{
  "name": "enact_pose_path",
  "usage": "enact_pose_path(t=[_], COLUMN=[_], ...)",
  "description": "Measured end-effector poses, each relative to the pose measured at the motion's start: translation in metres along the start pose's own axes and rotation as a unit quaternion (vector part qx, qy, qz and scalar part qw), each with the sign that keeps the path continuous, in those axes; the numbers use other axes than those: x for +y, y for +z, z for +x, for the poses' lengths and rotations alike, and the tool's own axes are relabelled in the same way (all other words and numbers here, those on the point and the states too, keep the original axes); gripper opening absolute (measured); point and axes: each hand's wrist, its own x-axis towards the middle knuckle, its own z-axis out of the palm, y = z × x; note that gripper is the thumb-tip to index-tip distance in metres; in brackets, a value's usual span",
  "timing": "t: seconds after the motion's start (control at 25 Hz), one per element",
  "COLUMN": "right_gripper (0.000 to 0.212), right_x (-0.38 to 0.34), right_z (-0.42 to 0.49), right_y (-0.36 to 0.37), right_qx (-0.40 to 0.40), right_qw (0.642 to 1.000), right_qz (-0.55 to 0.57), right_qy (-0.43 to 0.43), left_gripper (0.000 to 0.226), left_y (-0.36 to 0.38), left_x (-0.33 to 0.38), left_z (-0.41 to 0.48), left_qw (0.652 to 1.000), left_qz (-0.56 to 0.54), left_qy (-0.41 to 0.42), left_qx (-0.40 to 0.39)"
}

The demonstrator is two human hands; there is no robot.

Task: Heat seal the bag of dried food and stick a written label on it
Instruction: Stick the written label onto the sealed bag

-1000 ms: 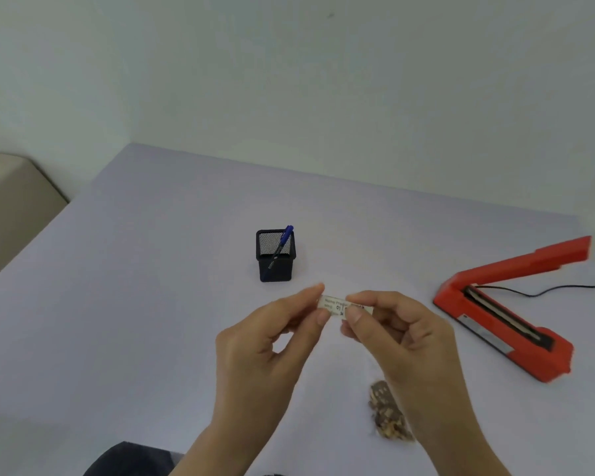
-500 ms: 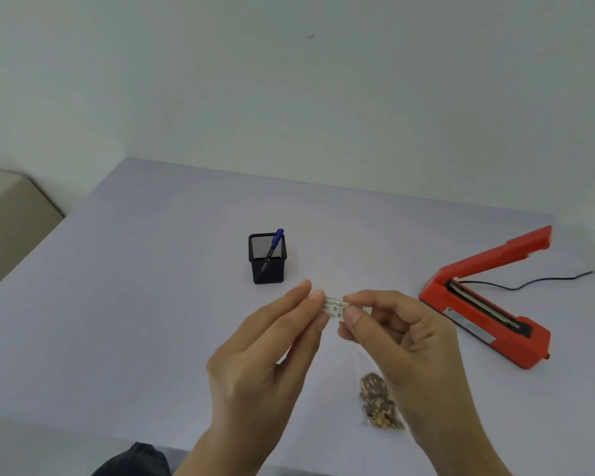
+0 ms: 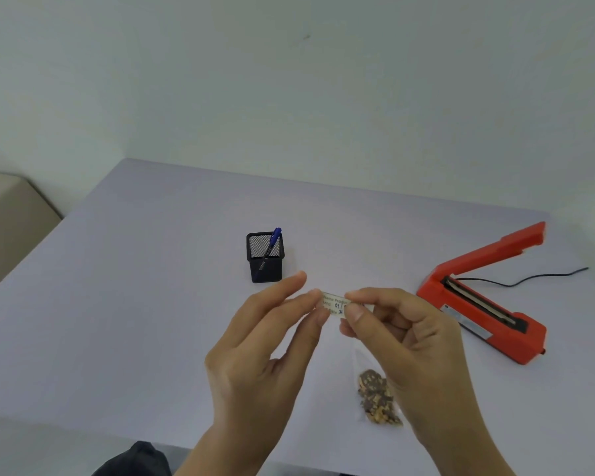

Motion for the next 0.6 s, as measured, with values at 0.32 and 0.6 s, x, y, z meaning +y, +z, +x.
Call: enact_pose_path(t=[0.32, 0.6], right_gripper=[0.012, 0.014], right_x=[-0.0008, 0.0024], right_z=[0.0014, 0.0023], right_y=[0.0001, 0.0003], right_qx=[0.004, 0.002], right_qw=[1.000, 1.000], right_qz=[0.001, -0.002], right_qy=[-0.010, -0.017], left_gripper=[0.008, 0.012], left_y=[0.0006, 0.0008], left_x=[0.0009, 0.0011], left_z=[0.0045, 0.0046], left_qw=[1.000, 1.000], left_qz=[-0.004, 0.024], left_qy=[0.000, 0.011], left_qx=[-0.010, 0.004])
